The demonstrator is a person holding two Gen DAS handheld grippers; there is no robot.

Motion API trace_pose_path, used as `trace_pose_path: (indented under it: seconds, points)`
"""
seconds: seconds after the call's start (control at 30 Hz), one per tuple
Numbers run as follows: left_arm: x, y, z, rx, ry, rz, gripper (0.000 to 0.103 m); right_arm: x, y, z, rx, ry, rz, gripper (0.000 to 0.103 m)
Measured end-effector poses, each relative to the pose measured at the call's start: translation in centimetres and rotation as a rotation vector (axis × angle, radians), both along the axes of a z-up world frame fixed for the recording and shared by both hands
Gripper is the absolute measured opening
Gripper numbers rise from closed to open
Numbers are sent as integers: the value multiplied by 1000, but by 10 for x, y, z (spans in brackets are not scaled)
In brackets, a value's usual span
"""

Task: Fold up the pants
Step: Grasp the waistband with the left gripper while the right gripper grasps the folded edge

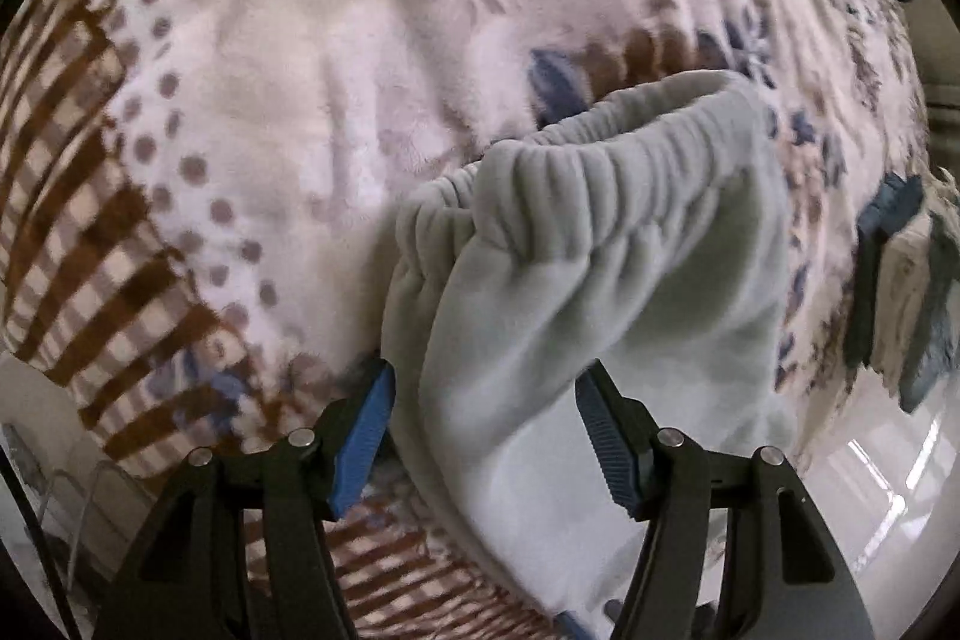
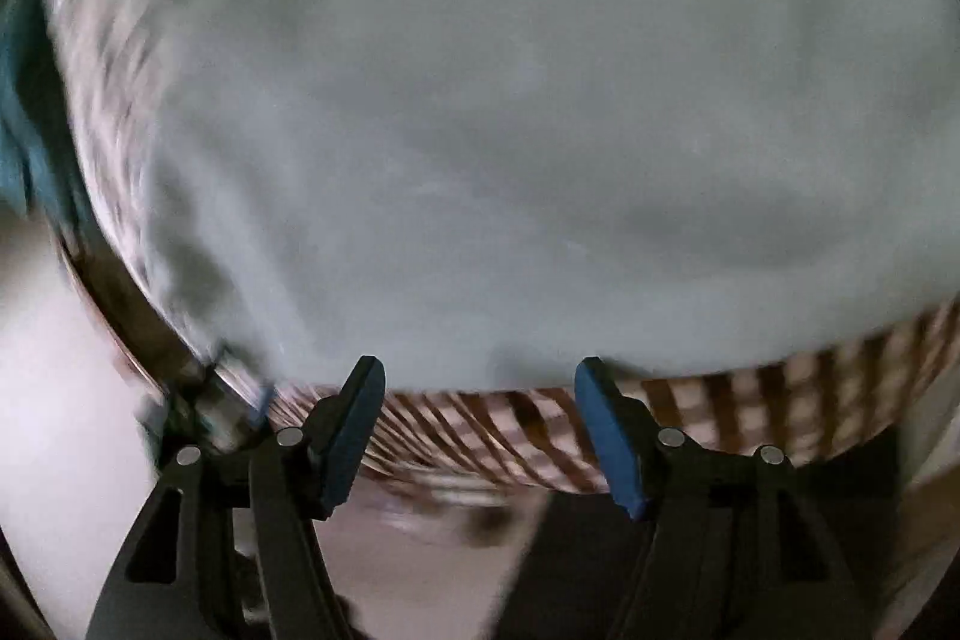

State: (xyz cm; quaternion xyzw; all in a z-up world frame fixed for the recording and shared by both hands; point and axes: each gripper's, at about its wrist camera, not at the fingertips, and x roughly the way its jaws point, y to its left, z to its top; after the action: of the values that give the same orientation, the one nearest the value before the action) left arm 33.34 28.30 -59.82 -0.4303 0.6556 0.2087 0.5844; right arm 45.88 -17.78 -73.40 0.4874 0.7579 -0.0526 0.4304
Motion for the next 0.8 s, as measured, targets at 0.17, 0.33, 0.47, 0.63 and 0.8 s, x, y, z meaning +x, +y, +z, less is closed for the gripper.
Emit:
trace_pose_path:
  seconds: [0.17,0.33,0.47,0.63,0.8]
  points:
    - [12,-21,3,173,-11,-95,17,-24,-10,-28,-42,107,-101,1]
    - [10,-33,20,297,8,-286,15,-19,12,-9,-78,35,58,1]
    - [-3,-12,-5,247,88,-241,15,-30,21,-19,17,20,29,15]
    - [7,-15,5,256,71,-289,18,-38,-33,-22,10,17,-127,65]
    - [-4,-24,51,245,70,-295,29,13,-20,26,-82,-91,256,65]
